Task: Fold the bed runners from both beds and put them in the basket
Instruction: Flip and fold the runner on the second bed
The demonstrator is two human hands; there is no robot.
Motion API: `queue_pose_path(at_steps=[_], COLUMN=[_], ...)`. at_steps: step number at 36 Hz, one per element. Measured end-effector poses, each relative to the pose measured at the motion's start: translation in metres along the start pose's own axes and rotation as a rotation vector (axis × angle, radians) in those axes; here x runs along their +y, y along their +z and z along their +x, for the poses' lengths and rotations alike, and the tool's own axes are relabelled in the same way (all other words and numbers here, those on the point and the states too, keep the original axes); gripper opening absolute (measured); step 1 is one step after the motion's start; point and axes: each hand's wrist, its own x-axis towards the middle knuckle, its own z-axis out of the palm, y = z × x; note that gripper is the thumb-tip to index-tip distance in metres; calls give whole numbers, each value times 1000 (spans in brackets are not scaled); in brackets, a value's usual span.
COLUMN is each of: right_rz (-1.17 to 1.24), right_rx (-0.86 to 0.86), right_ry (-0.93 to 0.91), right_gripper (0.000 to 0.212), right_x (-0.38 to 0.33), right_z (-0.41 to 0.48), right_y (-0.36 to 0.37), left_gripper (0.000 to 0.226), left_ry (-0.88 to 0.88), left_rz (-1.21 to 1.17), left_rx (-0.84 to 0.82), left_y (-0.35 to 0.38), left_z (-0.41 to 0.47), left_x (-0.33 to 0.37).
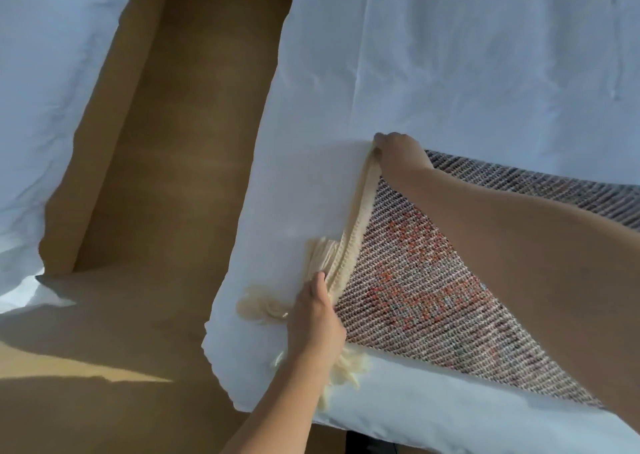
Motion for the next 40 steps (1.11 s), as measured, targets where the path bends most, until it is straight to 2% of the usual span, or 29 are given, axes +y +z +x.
queue_pose_path(at_steps=[1, 3, 5, 8, 14, 24, 32, 34, 40], right_rz=[82, 192, 122, -25, -167, -215, -223, -205, -151], right_rx=[-11, -41, -27, 21, -9, -5, 18, 23, 21], right_ry=[-19, -67, -148, -196, -173, -47, 112, 119, 74], right_gripper=[27, 42, 59, 70, 79, 84, 85, 85, 82], right_x=[1, 5, 9, 22, 71, 206, 347, 362, 364], right_z=[-3, -11, -21, -34, -60, -107, -151, -154, -168], right_y=[5, 16, 26, 41, 51, 41, 32, 30, 30], left_gripper=[75, 76, 67, 56, 66, 71, 70, 71, 64], left_ry=[50, 137, 221, 297, 337, 467, 742, 785, 731], left_rz=[35, 69, 89, 143, 223, 263, 315, 333, 320], left_rx=[64, 187, 242, 244, 174, 86, -3, -18, 14], left_y=[2, 9, 16, 29, 71, 134, 209, 221, 223], left_z=[2, 6, 11, 17, 18, -8, -35, -52, -56], left_x=[0, 4, 14, 35, 72, 157, 241, 254, 250])
